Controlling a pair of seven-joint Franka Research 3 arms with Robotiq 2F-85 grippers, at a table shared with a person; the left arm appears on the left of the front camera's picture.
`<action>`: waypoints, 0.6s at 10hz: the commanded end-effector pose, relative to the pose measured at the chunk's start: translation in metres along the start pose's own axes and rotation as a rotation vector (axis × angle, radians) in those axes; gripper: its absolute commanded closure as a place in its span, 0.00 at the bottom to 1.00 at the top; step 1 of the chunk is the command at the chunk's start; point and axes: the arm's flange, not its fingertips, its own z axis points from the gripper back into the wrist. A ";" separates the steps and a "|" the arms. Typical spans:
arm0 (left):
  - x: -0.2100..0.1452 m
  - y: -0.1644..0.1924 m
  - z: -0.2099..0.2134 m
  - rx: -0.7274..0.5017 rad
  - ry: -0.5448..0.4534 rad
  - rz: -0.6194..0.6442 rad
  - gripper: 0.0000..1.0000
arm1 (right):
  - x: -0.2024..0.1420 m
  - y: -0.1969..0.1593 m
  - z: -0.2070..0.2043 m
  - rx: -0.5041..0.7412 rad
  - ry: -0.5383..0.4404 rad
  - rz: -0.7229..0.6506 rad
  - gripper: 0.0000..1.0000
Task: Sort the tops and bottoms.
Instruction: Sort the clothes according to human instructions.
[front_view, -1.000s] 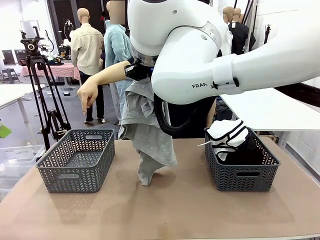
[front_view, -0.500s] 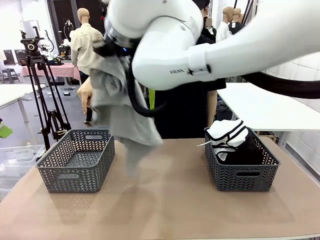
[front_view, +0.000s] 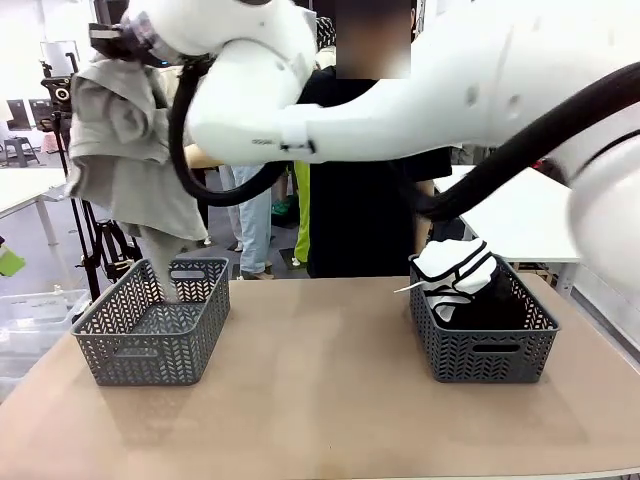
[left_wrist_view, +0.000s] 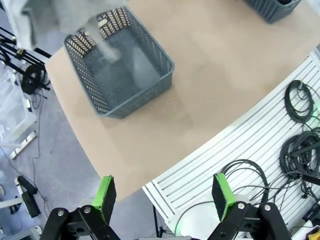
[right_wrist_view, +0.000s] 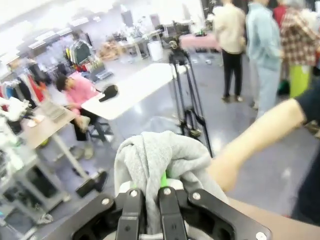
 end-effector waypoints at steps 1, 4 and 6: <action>0.000 0.000 0.002 -0.004 0.008 -0.001 0.00 | 0.024 0.019 -0.067 0.104 -0.126 -0.041 1.00; 0.000 0.000 0.002 -0.004 0.008 -0.001 0.00 | -0.038 -0.026 -0.102 0.008 0.026 -0.159 1.00; 0.000 0.000 0.002 -0.004 0.008 -0.001 0.00 | -0.092 -0.052 -0.102 -0.048 0.123 -0.187 1.00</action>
